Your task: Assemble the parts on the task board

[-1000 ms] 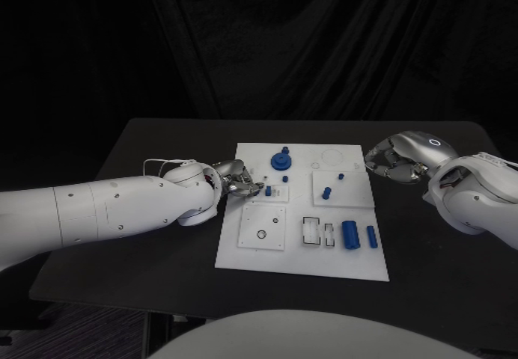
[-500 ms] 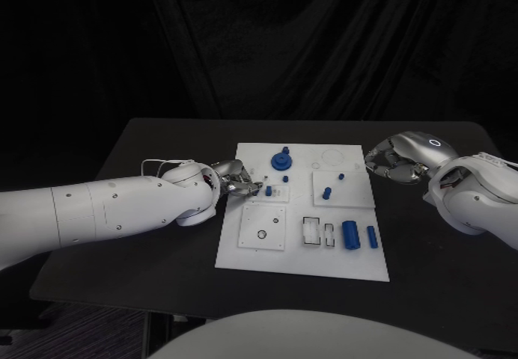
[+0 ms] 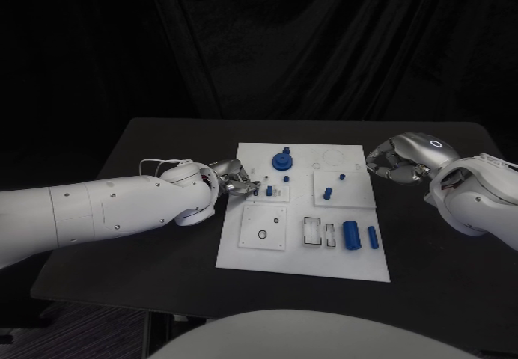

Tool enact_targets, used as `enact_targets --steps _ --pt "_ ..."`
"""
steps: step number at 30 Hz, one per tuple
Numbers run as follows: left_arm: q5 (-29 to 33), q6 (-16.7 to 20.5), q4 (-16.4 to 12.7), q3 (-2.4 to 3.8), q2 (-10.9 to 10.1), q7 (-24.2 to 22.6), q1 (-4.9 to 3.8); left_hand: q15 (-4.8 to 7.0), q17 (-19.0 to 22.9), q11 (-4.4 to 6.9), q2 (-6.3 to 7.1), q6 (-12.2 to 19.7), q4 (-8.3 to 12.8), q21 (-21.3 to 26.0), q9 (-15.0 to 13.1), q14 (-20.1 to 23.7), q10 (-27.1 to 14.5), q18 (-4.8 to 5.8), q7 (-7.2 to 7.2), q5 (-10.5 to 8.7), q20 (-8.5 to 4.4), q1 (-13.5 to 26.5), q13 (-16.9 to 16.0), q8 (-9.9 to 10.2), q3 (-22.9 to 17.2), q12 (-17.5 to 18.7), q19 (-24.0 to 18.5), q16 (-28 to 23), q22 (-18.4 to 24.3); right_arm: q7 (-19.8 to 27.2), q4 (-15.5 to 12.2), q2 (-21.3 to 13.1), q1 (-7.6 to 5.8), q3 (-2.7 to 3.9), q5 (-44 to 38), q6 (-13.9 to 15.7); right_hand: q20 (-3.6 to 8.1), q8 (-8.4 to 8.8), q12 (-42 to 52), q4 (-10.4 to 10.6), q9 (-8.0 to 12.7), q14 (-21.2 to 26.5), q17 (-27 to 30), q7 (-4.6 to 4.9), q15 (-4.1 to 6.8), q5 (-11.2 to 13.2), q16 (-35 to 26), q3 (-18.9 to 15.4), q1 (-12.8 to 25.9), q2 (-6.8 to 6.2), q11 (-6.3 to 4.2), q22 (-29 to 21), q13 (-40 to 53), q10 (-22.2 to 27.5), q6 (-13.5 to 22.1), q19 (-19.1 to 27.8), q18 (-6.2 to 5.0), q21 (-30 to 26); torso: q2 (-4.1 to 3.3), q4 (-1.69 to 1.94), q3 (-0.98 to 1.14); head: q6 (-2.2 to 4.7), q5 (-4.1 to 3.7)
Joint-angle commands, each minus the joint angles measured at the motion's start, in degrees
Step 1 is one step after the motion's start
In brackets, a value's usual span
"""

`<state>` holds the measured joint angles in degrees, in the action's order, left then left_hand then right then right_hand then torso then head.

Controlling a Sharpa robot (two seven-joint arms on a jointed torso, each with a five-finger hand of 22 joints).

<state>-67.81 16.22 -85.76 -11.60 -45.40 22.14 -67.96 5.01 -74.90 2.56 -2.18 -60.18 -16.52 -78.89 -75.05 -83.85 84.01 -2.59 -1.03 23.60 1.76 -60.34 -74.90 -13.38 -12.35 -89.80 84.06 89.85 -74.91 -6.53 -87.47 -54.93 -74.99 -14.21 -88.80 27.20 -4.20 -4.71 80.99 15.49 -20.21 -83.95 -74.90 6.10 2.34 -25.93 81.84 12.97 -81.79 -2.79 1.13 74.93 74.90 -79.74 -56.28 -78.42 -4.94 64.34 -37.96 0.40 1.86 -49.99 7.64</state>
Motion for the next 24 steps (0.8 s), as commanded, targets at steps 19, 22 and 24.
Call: enact_targets --steps 19,22,24 --pt "0.5 -3.0 -0.4 -0.51 -0.2 2.3 0.74 -0.18 -15.1 -0.21 0.50 -0.1 0.2 0.3 -1.2 -6.2 6.0 -0.14 -0.19 -0.09 -0.07 -0.9 -15.1 -0.2 -0.1 -0.2 0.2 0.2 -11.5 -1.0 0.0 -0.1 0.35 0.04 -0.2 -0.2 0.03 0.31 -0.2 -0.2 0.1 -2.7 -10.0 0.02 -0.15 -0.4 -0.4 0.4 0.0 -0.36 0.00 8.1 5.2 0.1 -0.2 0.2 -0.27 -0.1 0.09 -0.01 -0.03 -0.01 0.06" --pt "0.5 -3.1 -0.4 -0.51 -0.1 2.3 0.78 -0.17 -15.1 -0.21 0.61 -0.2 0.0 0.3 -1.1 -6.2 6.0 -0.13 -0.20 -1.56 -0.08 -1.0 -15.1 -0.2 0.1 -0.2 0.2 0.2 -11.5 -0.9 0.0 -0.1 0.35 0.04 -0.2 -0.2 0.03 0.31 -0.2 -0.2 0.1 -2.7 -10.0 0.02 -0.15 -0.4 -0.4 0.4 0.0 -0.36 0.00 8.1 5.2 0.1 -0.2 0.2 -0.27 -0.1 0.08 -0.03 -0.01 -0.01 0.06" --pt "0.5 -3.1 -0.3 -0.51 0.0 2.3 0.82 -0.18 -15.1 -0.22 0.61 -0.3 -0.1 0.4 -1.1 -6.2 6.0 -0.14 -0.22 -2.66 -0.09 -0.9 -15.1 -0.2 0.3 -0.2 0.2 0.2 -11.5 -0.9 0.0 -0.1 0.36 0.04 -0.2 -0.1 0.03 0.31 -0.2 -0.2 0.1 -2.7 -10.0 0.02 -0.15 -0.4 -0.4 0.4 0.0 -0.36 0.00 8.1 5.2 0.1 -0.2 0.2 -0.27 -0.1 0.07 -0.02 0.00 -0.01 0.02"
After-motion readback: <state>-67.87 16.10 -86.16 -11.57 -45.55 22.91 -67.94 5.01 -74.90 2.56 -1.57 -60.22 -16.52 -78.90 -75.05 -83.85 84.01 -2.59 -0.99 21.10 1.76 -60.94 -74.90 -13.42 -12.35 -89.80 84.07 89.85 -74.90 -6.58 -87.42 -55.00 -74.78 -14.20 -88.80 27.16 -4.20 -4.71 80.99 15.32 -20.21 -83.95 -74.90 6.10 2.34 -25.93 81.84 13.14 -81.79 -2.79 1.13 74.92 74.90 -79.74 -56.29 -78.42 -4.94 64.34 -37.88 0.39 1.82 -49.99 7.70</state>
